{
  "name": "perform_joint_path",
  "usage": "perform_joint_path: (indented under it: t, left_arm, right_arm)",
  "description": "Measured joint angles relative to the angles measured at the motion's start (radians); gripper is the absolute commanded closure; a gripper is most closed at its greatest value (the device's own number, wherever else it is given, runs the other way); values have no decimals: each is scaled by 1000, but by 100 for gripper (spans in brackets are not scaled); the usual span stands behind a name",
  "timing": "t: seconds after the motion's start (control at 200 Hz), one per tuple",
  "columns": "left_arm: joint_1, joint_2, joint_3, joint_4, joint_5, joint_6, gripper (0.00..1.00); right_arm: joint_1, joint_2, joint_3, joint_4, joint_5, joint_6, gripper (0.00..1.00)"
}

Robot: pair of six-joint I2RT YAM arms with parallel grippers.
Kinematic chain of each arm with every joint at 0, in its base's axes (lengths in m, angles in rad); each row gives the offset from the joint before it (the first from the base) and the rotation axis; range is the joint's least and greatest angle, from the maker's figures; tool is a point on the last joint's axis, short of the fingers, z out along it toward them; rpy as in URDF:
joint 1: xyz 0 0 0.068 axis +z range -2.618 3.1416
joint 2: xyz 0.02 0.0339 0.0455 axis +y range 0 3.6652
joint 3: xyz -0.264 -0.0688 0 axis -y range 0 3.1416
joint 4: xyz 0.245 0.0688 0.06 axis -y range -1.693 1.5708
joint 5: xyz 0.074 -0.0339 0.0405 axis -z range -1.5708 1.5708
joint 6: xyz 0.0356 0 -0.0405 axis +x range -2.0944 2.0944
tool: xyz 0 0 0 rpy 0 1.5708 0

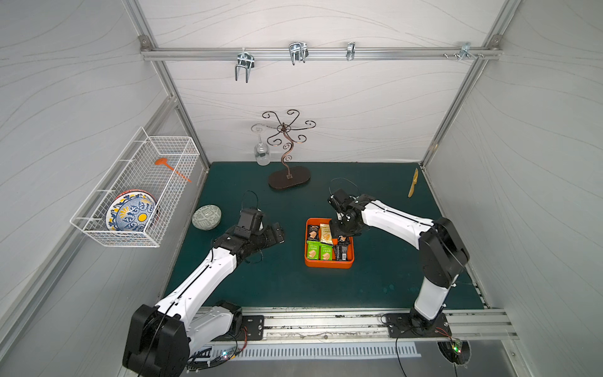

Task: Take the cookies out of the storage box
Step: Pick up the cookie from the storage box.

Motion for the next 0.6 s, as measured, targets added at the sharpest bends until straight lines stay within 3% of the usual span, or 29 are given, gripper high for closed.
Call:
perform_joint_path:
  t: [0.6]
  left_arm:
    - [0,-18,-9,0,0,-1,2]
  right_arm:
    - [55,191,129,-91,192,93,35]
